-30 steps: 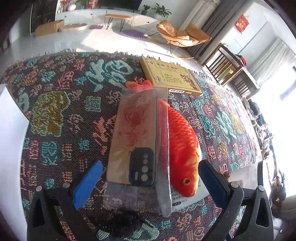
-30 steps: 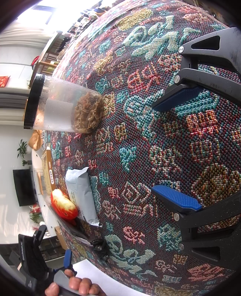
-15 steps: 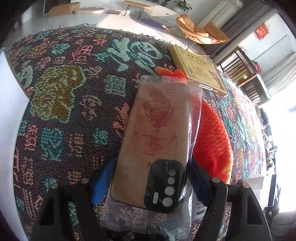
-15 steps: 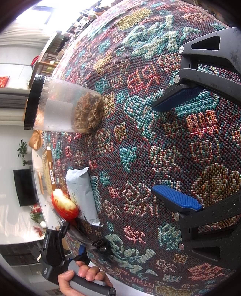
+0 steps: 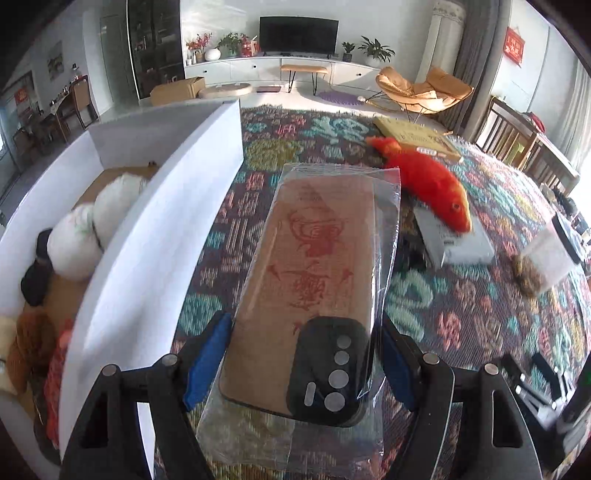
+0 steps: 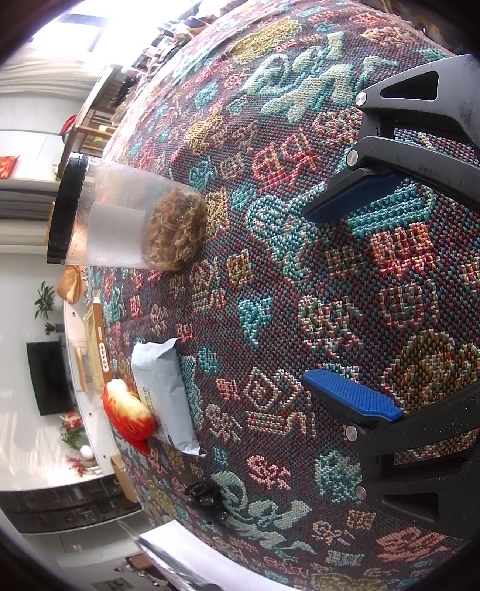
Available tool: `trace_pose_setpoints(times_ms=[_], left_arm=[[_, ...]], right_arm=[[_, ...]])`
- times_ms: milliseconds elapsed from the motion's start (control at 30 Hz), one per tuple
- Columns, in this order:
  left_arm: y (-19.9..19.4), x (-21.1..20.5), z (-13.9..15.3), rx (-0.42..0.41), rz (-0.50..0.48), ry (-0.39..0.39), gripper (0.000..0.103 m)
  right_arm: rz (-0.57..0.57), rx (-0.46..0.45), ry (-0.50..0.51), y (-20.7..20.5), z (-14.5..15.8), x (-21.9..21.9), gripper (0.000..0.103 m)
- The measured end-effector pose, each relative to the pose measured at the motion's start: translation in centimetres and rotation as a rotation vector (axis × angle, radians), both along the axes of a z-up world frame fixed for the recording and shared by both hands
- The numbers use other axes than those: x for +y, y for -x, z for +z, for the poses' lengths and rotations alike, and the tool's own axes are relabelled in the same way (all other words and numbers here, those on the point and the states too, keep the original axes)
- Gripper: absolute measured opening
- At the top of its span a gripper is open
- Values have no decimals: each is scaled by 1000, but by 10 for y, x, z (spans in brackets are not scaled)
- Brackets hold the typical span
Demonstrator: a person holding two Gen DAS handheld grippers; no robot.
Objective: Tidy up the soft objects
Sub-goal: 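Grasp the red plush fish with the right tool while the left tool holds the bag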
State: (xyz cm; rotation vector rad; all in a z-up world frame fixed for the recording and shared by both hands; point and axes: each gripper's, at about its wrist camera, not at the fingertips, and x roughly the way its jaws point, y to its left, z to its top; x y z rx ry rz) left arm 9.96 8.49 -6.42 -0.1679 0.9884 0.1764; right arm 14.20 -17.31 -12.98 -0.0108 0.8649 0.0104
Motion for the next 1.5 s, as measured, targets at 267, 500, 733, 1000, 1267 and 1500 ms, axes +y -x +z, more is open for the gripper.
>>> trace_pose_setpoints(times_ms=[267, 500, 733, 1000, 1267, 1500], left_arm=[[39, -25, -53, 51, -61, -104, 95], [28, -4, -58, 1, -96, -65, 103], [28, -5, -60, -41, -96, -71, 103], [34, -6, -60, -50, -92, -71, 103], [34, -6, -60, -52, -91, -69, 103], [34, -6, -60, -53, -90, -65, 103]], right_arm=[[-1, 0, -1, 0, 0, -2, 84], [-2, 1, 1, 0, 1, -3, 84], [4, 12, 0, -1, 0, -3, 86], [183, -50, 107, -50, 58, 41, 85], [316, -63, 202, -181, 76, 130, 85], [318, 143, 237, -237, 25, 146, 33]])
